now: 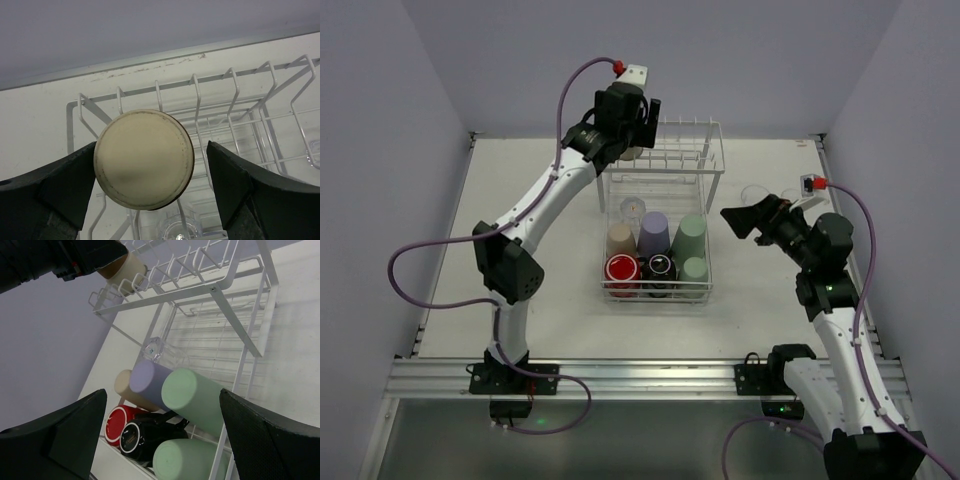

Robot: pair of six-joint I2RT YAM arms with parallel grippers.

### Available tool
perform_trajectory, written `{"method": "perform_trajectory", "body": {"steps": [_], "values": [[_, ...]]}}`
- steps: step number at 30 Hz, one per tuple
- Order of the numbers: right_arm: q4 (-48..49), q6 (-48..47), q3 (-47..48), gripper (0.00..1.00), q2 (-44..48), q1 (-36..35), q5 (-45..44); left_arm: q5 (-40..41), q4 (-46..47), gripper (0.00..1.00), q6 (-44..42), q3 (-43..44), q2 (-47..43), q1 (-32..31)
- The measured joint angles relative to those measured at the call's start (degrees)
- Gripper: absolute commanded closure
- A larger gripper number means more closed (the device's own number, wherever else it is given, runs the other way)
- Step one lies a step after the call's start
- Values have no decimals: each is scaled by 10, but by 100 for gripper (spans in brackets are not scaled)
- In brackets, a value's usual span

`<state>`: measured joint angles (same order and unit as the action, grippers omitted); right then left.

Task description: Unload the cups from the dish rack

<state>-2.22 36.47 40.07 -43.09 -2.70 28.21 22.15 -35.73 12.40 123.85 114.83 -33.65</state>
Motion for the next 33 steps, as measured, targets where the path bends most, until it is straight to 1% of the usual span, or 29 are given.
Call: {"method": "perform_trajectory", "body": {"steps": [1, 2, 4, 5, 8, 12, 15, 19, 21, 22, 23, 24, 26, 29, 33], "values": [[0, 0, 0, 4, 0, -2, 0, -1, 1, 16, 0, 0, 2, 0], [0, 0, 0, 4, 0, -3, 0, -2, 1, 24, -1, 0, 3, 0], [1, 1, 0, 5, 0, -4, 2, -3, 5, 33, -2, 0, 3, 1], [1, 2, 0, 5, 0, -5, 2, -3, 8, 43, -2, -1, 3, 2], [1, 6, 0, 6, 0, -8, 5, -6, 19, 51, -9, -7, 1, 2], [8, 16, 2, 6, -1, -11, 20, -19, 35, 53, -10, -24, -16, 2], [33, 36, 2, 8, -5, -18, 36, -41, 66, 53, -8, -73, -65, 2], [78, 66, 2, 15, -9, -42, 49, -97, 147, 55, 23, -201, -204, 3], [106, 81, 2, 22, -8, -63, 50, -138, 202, 55, 58, -282, -293, 2], [121, 89, 2, 23, -8, -74, 50, -159, 227, 55, 75, -317, -327, 2], [135, 97, 2, 24, -8, -85, 50, -188, 274, 56, 101, -370, -376, 2], [146, 102, 2, 25, -7, -96, 50, -207, 301, 56, 122, -402, -404, 1], [175, 115, 2, 25, -8, -122, 47, -252, 390, 57, 177, -487, -460, -3], [210, 126, 2, 26, -13, -161, 43, -304, 490, 57, 258, -594, -498, -14], [241, 135, 2, 27, -35, -202, 32, -340, 557, 57, 327, -675, -484, -40]]}}
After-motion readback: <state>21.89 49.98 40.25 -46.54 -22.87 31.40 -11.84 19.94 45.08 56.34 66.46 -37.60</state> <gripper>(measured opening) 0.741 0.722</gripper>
